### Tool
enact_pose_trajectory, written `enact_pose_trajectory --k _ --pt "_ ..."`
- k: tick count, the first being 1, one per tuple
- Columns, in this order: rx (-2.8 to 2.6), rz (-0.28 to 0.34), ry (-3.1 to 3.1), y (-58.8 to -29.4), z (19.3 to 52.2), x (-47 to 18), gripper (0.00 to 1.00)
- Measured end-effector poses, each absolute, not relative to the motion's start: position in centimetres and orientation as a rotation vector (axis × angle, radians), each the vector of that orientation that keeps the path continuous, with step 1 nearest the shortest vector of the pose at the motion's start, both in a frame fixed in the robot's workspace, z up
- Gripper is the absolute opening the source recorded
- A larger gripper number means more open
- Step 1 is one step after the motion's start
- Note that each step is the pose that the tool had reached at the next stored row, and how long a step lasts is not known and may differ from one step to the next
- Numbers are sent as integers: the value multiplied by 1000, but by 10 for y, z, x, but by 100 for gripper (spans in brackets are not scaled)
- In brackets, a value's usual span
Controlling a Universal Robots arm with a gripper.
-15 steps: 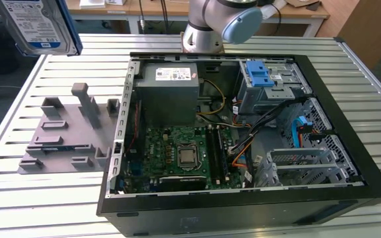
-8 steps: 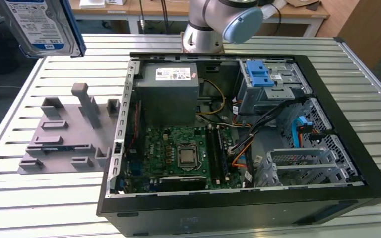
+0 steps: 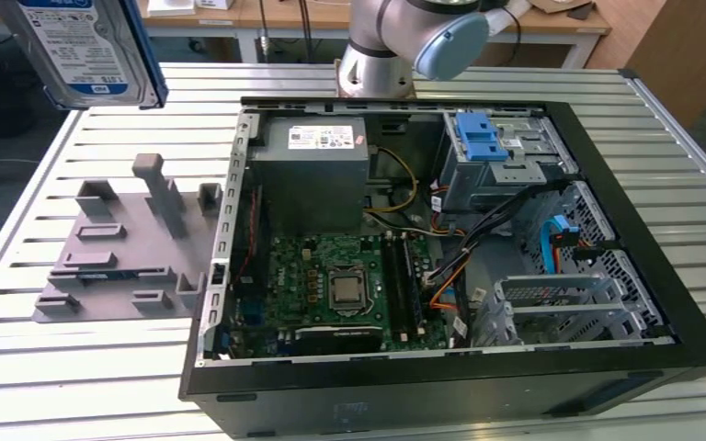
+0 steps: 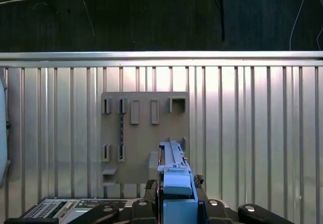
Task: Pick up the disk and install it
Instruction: 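Pick up the disk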
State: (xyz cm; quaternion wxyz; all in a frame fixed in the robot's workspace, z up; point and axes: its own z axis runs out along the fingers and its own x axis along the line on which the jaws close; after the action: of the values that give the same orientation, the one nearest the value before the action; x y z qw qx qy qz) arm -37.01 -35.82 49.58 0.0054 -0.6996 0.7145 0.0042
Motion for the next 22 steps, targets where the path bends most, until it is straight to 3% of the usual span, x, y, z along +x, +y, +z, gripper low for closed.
enact_pose_trajectory --k 22 --pt "-2190 13 2237 -370 496 -341 37"
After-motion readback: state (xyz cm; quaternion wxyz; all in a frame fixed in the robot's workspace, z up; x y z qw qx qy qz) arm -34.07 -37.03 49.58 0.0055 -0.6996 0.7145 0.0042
